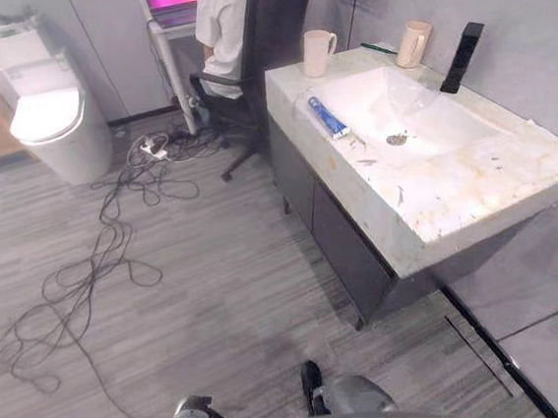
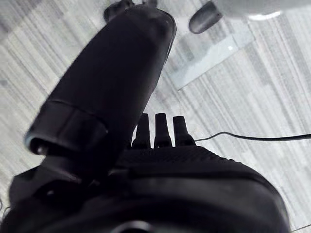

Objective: Organize the bathroom.

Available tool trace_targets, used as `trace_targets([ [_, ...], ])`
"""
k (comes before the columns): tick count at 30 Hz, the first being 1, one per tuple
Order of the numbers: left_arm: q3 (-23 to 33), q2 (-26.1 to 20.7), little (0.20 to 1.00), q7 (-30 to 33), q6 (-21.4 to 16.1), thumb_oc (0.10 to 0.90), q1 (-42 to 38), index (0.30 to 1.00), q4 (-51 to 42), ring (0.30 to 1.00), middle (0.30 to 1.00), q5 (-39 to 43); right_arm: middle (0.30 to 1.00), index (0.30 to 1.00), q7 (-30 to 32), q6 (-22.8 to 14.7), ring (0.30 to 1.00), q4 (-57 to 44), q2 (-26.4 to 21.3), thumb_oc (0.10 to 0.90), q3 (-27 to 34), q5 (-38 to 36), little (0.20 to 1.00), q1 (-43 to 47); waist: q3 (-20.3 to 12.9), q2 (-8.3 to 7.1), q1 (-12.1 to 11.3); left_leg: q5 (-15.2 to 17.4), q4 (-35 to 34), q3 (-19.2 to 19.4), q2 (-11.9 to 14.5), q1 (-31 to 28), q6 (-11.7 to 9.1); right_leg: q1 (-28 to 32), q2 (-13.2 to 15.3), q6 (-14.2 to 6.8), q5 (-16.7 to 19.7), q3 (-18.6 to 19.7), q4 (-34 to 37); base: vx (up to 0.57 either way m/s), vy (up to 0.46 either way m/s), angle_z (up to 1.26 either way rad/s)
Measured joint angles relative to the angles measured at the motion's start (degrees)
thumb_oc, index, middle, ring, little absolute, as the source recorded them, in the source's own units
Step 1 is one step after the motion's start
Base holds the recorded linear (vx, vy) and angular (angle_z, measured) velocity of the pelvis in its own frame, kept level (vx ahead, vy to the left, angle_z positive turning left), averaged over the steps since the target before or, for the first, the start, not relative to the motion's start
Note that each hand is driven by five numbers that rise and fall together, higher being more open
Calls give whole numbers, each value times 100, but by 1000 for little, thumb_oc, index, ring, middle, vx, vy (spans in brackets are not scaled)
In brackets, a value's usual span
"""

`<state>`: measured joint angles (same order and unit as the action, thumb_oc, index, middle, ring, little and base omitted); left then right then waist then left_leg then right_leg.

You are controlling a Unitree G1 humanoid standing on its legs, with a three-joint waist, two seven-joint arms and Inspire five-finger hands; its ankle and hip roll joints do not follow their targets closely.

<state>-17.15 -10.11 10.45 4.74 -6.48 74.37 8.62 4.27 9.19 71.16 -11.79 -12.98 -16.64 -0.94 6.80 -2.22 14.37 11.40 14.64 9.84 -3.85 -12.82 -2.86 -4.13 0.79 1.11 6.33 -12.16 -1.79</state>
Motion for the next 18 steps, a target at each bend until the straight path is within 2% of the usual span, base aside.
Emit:
trace_targets([
  [1, 0, 30, 900, -3, -32, 800, -12, 900, -1, 900, 900, 2, 900, 900, -1, -6, 900, -5, -25, 800, -4, 1, 900, -12, -26, -2, -10, 13, 552, 111, 60, 214, -130, 162, -1, 74, 30, 5, 146, 168, 0, -5],
  [2, 5, 113, 900, -3, -150, 800, -36, 900, -13, 900, 900, 9, 900, 900, -1, -9, 900, 24, -119, 800, -11, 3, 900, 53, -78, 60, -53, -87, 1805, 168, 219, 769, -510, 337, -34, 258, 41, 53, 336, 156, 39, -18],
  [3, 4, 147, 900, -8, -188, 800, -48, 900, -43, 900, 900, 10, 900, 900, -1, -13, 900, -18, -171, 800, -6, 4, 900, 148, -86, 77, -131, -161, 2387, 192, 342, 1106, -644, 396, -49, 351, -44, 137, 380, 193, 59, -30],
  [4, 5, 155, 900, -19, -214, 800, -142, 900, -85, 900, 900, 3, 900, 900, 7, -34, 900, 5, -204, 800, 3, -4, 900, 324, -70, 71, -181, -184, 3058, 314, 650, 1628, -567, 526, -49, 411, -82, 228, 475, 163, 113, -30],
  [5, 6, 139, 900, -19, -216, 800, -198, 900, -86, 900, 900, 1, 900, 900, 11, -34, 900, 27, -202, 800, 0, -3, 900, 360, -66, 63, -204, -200, 3070, 388, 779, 1760, -527, 581, -32, 394, -22, 242, 498, 225, 212, -45],
  [6, 2, 114, 900, -5, -208, 800, -238, 900, -99, 900, 900, 3, 900, 900, 6, -59, 900, 42, -200, 800, -12, 5, 900, 501, -28, -20, -206, -271, 2646, 378, 1032, 1992, -407, 685, -11, 375, -94, 327, 505, 310, 334, -52],
  [8, -4, 86, 900, 14, -215, 800, -244, 900, -218, 900, 900, 29, 900, 900, 11, -189, 900, 8, -199, 800, -79, 52, 900, 638, 10, -18, -186, -456, 1238, 359, 1334, 2004, -189, 786, -66, 344, -234, 530, 497, 330, 373, -59],
  [9, -4, 85, 900, 17, -217, 800, -236, 900, -244, 900, 900, 31, 900, 900, 21, -206, 900, 7, -200, 800, -108, 67, 900, 652, 11, -15, -206, -535, 730, 312, 1376, 1957, -189, 831, -78, 320, -280, 626, 496, 315, 324, -60],
  [10, -5, 83, 900, 22, -223, 800, -235, 900, -279, 900, 900, 58, 900, 900, 23, -208, 900, 10, -201, 800, -124, 70, 900, 649, 31, 1, -220, -815, -230, 229, 1444, 1793, -237, 861, -119, 322, -364, 754, 484, 262, 243, -49],
  [13, -5, 67, 900, 22, -271, 800, -207, 900, -275, 900, 900, 111, 900, 900, 106, -153, 900, 47, -197, 800, -114, 68, 900, 556, 37, 88, -287, -1516, -1593, -79, 1760, 1671, -379, 941, -243, 141, -539, 1081, 482, 420, 350, -54],
  [15, -4, 58, 900, 9, -294, 800, -148, 900, -219, 900, 900, 103, 900, 900, 155, -73, 900, 94, -211, 800, -122, 69, 900, 438, 106, 167, -370, -1739, -1878, -101, 2013, 1522, -361, 1053, -270, 3, -623, 1308, 472, 372, 391, -69],
  [16, -2, 58, 900, -10, -298, 800, -89, 900, -171, 900, 900, 68, 900, 900, 182, -46, 900, 152, -226, 800, -109, 70, 900, 394, 125, 211, -388, -1748, -1922, -39, 2065, 1395, -353, 1034, -265, -174, -688, 1402, 393, 323, 420, -67],
  [17, 0, 43, 900, -20, -306, 800, -30, 900, -171, 900, 900, 34, 900, 900, 199, -40, 900, 193, -215, 800, -107, 71, 900, 386, 136, 191, -393, -1996, -1945, 6, 2049, 1307, -477, 1026, -199, -256, -787, 1482, 279, 252, 411, -65],
  [18, -1, -36, 900, -30, -306, 800, 51, 900, -168, 900, 900, -5, 900, 900, 219, -18, 900, 220, -139, 800, -104, 82, 900, 324, 151, 60, -385, -2016, -1955, 158, 1823, 1138, -497, 1014, 32, -384, -886, 1537, 120, 253, 473, -54],
])
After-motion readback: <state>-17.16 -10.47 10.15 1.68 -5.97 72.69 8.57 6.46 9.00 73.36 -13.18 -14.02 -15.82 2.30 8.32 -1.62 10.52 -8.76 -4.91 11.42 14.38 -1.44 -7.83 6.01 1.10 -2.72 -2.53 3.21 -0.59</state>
